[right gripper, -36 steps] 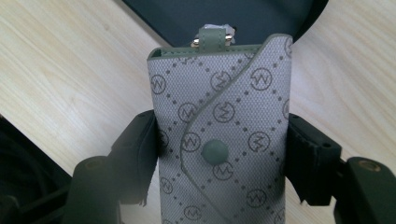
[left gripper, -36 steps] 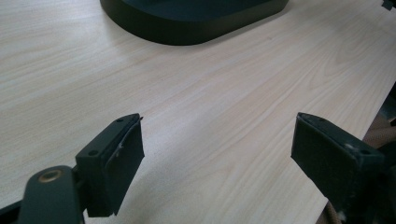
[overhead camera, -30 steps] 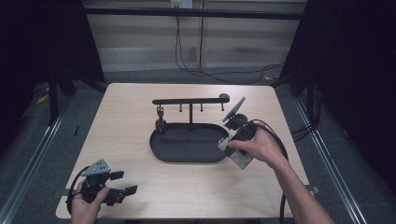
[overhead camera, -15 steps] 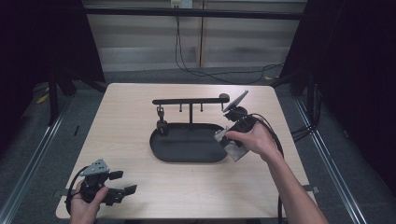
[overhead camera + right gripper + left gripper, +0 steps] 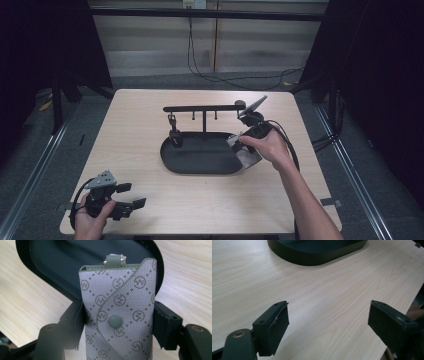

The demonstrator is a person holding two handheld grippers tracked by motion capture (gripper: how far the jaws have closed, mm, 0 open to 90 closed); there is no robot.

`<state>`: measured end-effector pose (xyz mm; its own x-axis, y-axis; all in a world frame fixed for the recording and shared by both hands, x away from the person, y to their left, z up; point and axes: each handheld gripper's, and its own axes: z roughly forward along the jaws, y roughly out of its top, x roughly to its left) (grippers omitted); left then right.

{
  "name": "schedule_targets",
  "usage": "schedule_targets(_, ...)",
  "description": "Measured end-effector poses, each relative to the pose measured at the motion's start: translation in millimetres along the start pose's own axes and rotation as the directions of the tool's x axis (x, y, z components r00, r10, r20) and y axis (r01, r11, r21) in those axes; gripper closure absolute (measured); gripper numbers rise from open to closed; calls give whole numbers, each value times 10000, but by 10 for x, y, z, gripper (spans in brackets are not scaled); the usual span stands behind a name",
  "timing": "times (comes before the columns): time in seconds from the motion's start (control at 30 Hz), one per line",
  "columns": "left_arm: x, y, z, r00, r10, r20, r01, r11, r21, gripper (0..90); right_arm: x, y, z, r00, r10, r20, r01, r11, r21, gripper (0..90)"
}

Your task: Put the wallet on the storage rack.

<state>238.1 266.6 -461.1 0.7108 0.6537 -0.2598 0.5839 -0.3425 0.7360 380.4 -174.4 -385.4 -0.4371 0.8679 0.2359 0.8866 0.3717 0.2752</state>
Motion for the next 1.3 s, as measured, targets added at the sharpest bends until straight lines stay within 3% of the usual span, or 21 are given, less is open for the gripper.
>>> schedule_targets(0.13,-20,2,5,10000,39,56,-39,10000,25,169,-29,3,38,9991,320,-287,-326,9992,-218,337)
schedule_targets(0.4,-15,0,-3,10000,16,72,-16,10000,-6,169,-67,26,107,9968,727,-344,-742,9962,-456,336)
schedule_targets(0.6,-22,0,2,10000,40,53,-40,10000,-1,169,-105,21,162,9908,1209,-609,-1253,9893,-744,337)
schedule_targets(1.3,-27,2,-14,9999,98,64,-97,9999,-102,169,-216,43,424,9716,2036,-1207,-2215,9620,-1597,337)
